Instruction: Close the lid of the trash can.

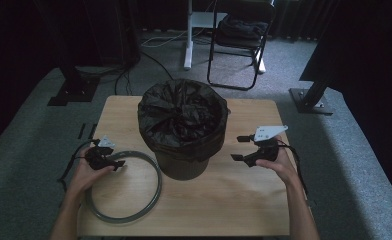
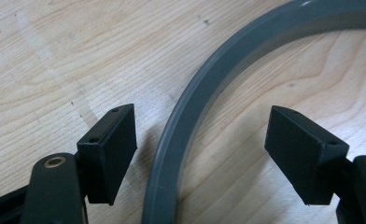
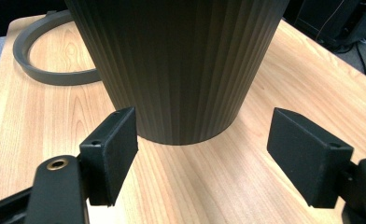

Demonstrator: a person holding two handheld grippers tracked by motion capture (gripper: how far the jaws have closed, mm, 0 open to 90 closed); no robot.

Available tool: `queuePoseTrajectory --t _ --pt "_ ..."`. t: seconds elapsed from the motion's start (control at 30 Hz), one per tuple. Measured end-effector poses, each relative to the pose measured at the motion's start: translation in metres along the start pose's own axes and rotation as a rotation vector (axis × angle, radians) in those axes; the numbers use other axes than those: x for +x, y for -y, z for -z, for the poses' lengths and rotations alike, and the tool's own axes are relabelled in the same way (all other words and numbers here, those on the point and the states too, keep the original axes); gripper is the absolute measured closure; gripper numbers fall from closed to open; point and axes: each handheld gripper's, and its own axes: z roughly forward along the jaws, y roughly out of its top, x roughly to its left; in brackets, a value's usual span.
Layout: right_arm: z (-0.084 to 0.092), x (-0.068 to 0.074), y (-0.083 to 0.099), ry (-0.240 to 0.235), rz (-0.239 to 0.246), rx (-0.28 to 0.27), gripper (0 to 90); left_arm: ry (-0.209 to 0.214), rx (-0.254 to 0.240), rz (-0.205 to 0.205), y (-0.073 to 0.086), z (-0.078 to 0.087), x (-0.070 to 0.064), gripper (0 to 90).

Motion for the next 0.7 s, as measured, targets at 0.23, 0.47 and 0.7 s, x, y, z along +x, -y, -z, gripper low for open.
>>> queuePoseTrajectory --t 0.23,0.47,0.7 --pt "-0.004 0.001 0.006 -0.012 -0.013 0.008 25.2 0.019 -0.022 0.015 0.001 -0.001 0.006 39.1" --pt "-0.013 0.001 0.015 -0.011 -0.018 0.046 25.5 0.057 -0.018 -0.012 0.0 0.0 0.007 56.7" --pt "-0.022 0.003 0.017 -0.004 -0.002 0.086 25.8 0.083 -0.026 -0.028 0.002 0.001 0.009 67.5"
